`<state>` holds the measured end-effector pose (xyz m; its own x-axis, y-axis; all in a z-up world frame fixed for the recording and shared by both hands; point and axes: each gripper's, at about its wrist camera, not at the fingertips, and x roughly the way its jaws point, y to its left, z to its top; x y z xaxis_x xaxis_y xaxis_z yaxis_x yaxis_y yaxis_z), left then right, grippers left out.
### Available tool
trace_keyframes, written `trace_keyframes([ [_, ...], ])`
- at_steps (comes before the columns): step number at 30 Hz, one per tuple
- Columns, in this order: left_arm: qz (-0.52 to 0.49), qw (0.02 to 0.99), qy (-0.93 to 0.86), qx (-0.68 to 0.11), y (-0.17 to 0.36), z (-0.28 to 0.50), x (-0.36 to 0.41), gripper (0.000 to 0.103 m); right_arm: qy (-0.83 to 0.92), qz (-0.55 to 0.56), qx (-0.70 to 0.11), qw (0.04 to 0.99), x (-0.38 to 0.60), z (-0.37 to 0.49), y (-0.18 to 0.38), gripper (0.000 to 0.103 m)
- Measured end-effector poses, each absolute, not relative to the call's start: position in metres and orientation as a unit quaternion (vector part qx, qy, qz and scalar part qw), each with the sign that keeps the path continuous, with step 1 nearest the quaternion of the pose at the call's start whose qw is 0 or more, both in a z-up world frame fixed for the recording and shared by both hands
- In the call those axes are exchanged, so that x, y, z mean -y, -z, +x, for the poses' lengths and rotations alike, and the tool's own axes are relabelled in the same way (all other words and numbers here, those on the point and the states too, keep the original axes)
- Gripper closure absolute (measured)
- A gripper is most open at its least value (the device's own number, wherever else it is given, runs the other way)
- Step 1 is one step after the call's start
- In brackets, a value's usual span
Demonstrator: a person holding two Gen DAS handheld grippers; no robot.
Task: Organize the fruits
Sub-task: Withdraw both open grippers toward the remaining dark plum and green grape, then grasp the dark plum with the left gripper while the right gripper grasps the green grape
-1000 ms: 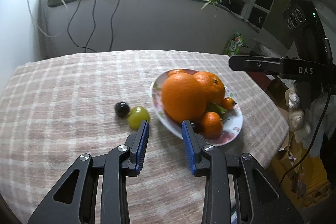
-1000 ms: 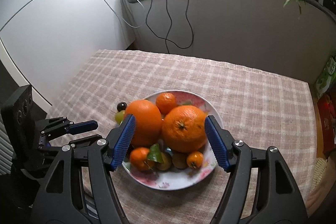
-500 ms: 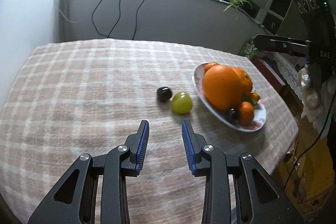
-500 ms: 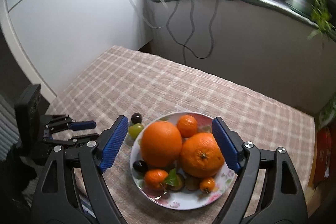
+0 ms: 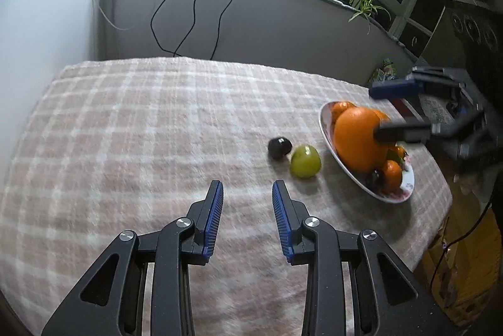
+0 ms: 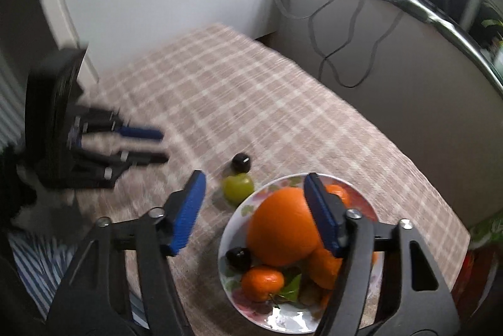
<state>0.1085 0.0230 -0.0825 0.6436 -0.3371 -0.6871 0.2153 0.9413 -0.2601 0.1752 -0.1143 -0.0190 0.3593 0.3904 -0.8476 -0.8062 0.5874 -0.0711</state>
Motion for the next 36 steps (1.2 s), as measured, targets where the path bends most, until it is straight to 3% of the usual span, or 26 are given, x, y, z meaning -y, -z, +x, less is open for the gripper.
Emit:
trace_keyframes([
  [20,-0.049,0.886,0.205,-0.414,0.089,0.158,-0.011,0.072,-0.419,-0.371,-0.453,0.694,0.060,0.181,0.072,0.059],
  [36,-0.034,0.867,0.250,-0.429,0.096,0.187,0.014,0.072,-0.428,-0.425,-0.466,0.647,0.049,0.192,0.087,0.059],
])
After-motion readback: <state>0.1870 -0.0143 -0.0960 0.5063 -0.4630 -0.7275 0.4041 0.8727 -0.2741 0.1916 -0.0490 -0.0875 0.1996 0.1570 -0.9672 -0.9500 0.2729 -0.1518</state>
